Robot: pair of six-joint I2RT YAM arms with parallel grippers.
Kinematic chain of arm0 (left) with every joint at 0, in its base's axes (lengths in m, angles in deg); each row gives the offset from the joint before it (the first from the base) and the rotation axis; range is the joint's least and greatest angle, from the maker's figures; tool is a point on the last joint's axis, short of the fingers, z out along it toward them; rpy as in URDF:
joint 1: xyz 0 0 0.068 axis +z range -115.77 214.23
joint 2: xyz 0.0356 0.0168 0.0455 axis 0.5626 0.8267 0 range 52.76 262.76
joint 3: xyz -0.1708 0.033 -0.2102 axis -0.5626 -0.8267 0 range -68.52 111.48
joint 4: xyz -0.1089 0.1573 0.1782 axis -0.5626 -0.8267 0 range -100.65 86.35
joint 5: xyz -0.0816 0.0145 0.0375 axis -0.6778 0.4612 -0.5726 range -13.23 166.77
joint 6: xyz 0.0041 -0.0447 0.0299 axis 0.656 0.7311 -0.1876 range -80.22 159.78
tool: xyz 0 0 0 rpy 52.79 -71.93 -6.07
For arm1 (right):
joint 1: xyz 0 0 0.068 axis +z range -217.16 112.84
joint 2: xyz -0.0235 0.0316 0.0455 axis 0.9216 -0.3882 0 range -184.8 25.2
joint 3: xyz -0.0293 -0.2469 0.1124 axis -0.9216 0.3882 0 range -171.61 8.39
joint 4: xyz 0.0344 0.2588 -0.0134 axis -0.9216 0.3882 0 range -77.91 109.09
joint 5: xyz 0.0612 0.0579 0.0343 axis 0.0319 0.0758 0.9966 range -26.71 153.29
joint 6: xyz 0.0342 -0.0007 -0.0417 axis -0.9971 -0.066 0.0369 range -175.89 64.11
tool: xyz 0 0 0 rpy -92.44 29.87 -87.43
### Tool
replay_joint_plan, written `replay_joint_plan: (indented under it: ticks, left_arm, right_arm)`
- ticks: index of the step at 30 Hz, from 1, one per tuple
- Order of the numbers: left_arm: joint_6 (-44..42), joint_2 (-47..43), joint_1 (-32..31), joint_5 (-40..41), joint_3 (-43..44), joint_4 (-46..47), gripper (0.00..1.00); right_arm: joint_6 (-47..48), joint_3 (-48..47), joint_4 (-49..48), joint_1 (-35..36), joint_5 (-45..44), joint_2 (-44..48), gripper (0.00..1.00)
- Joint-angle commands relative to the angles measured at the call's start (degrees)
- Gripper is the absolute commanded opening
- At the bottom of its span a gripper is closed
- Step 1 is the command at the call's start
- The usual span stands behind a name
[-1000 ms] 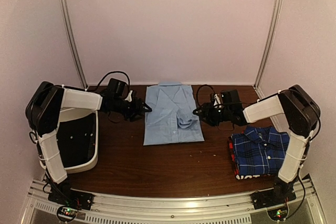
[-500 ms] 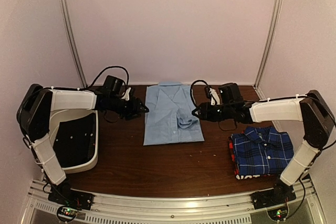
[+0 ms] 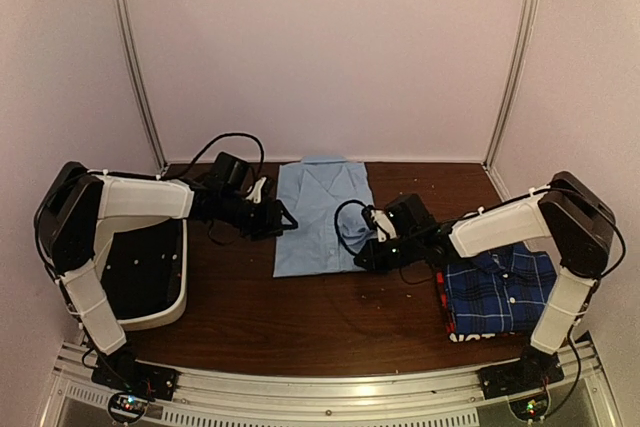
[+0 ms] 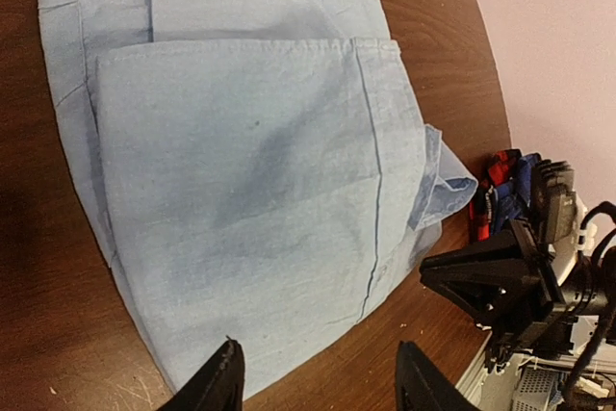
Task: Fold and stack the long sleeve shirts
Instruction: Fold the rectangle-folded shirt at the center of the board.
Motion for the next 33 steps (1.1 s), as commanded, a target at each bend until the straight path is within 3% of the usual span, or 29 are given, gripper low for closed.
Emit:
replay_joint_plan:
  ticks: [1, 12, 20, 27, 33]
  left_arm:
    - [-0.2, -0.8, 0.1, -0.2, -0.3, 1.5, 0.54]
    - [-0.9, -3.5, 0.1, -0.3, -0.7, -0.6, 0.53]
    - [-0.9, -4.2, -0.4, -0.8, -0.9, -0.7, 0.53]
    - [-0.6, -4.4, -0.6, -0.4, -1.2, -0.7, 0.53]
    - [-0.2, -4.8, -0.7, -0.2, -1.3, -0.7, 0.53]
  right_arm:
    - [1.3, -7.9, 1.4, -0.8, -3.7, -5.6, 0.1]
    - [1.8, -30.9, 8.1, -8.5, -3.6, -20.8, 0.13]
    - [3.8, -47.6, 14.7, -11.8, -3.3, -30.2, 0.24]
    - [5.0, -44.2, 15.4, -11.9, -5.1, -22.2, 0.38]
    - [3.3, -32.8, 12.6, -11.7, -4.3, -12.4, 0.35]
